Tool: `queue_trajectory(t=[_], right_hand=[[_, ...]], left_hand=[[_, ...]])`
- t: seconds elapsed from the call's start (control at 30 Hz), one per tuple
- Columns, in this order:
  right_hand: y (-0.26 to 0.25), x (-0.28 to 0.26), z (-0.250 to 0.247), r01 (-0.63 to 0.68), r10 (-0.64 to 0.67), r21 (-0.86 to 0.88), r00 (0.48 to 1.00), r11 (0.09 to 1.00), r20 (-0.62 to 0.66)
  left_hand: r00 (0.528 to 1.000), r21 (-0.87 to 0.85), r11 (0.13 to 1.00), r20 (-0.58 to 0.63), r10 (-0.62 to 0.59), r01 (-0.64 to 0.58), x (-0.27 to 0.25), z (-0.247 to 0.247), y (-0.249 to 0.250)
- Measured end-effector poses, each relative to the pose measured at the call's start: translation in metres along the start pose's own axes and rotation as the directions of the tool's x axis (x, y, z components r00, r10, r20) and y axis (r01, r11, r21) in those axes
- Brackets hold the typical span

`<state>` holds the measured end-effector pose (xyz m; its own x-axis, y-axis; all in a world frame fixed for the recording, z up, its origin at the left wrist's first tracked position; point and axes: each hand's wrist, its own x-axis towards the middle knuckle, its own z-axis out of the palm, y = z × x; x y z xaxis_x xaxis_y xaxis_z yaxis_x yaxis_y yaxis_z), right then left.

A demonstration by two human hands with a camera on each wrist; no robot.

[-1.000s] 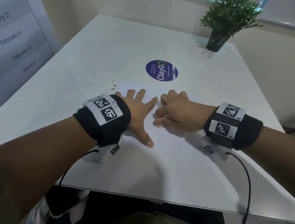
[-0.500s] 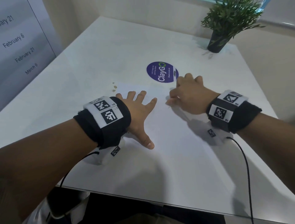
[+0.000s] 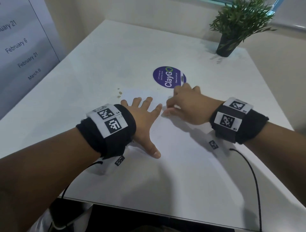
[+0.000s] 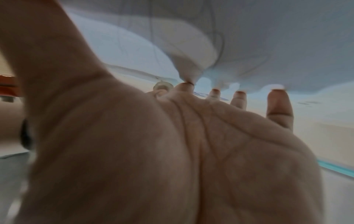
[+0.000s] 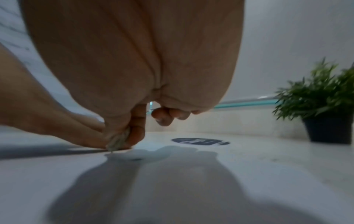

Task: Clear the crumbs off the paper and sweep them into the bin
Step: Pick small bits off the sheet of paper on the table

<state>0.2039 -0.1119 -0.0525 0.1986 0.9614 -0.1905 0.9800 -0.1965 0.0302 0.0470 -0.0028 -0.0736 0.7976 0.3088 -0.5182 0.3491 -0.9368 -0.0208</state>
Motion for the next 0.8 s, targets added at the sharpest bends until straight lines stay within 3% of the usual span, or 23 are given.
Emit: queue_trajectory(t=[0.1,0.27,0.4,0.47,0.67,0.8], right_hand=[[-0.010,0.000,0.005,0.063,-0.063,0.001,0.996,0.998,0.063],[0.016,0.013,-0.001,-0.121,0.119,-0.109,0.993,0.987,-0.027],[-0.004,0.010,0.002,0.003,-0.004,0.039,0.999,0.999,0.041],[-0.008,0.009,0.004,0.019,-0.020,0.012,0.997,1.000,0.075],[0.024,0.020,-0.005,-0.203,0.202,-0.089,0.979,0.975,-0.026],[0.001,0.021,-0.001,-0.091,0.090,0.052,0.996,0.995,0.022]], left_hand=[[1.000,-0.008,1.000,-0.003,0.011,-0.011,0.000,0.000,0.000],[1.000,-0.002,1.000,0.021,-0.012,0.012,-0.003,-0.002,0.001],[1.000,-0.011,1.000,0.022,-0.012,0.012,-0.004,-0.002,0.001],[1.000,-0.017,1.000,0.027,-0.013,0.013,-0.005,-0.002,0.001],[0.999,-0.018,1.000,0.035,-0.015,0.015,-0.006,-0.003,0.002],[0.999,-0.015,1.000,0.030,-0.010,0.011,-0.005,-0.003,0.000]])
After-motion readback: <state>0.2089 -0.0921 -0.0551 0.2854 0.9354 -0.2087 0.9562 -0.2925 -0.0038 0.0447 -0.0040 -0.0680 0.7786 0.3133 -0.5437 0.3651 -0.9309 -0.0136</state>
